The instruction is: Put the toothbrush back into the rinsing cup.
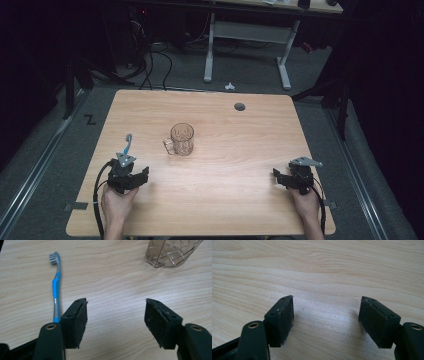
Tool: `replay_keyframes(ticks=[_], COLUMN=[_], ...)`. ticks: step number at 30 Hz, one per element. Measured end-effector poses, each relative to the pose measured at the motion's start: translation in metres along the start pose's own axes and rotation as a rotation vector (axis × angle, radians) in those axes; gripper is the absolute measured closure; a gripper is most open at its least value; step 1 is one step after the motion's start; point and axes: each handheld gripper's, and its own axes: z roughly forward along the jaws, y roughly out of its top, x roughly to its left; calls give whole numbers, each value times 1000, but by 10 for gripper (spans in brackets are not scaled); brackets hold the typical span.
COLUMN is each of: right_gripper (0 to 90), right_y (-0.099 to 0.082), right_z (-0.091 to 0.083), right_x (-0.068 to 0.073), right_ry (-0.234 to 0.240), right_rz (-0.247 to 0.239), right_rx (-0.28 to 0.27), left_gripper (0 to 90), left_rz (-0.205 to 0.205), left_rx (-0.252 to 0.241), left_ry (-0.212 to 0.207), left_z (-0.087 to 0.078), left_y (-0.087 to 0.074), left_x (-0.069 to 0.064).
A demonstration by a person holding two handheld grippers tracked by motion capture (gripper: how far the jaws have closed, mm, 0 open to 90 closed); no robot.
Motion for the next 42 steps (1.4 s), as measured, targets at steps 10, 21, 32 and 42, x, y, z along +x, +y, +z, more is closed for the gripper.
replay_keyframes(ticks=[10,21,32,42], right_gripper=[288,288,288,288], right_y=[0,0,0,0], right_z=[0,0,0,0], right_x=[0,0,0,0], right_ry=[0,0,0,0], right_rz=[0,0,0,0], right_rx=[0,0,0,0], left_gripper=[352,350,368,370], left_rz=[-2,-12,-2,-3], left_rx=[10,14,20,25], left_ry=[16,35,48,62], left_z=[-4,-7,-7,-7], left_y=[1,4,11,17], left_x=[6,16,20,25])
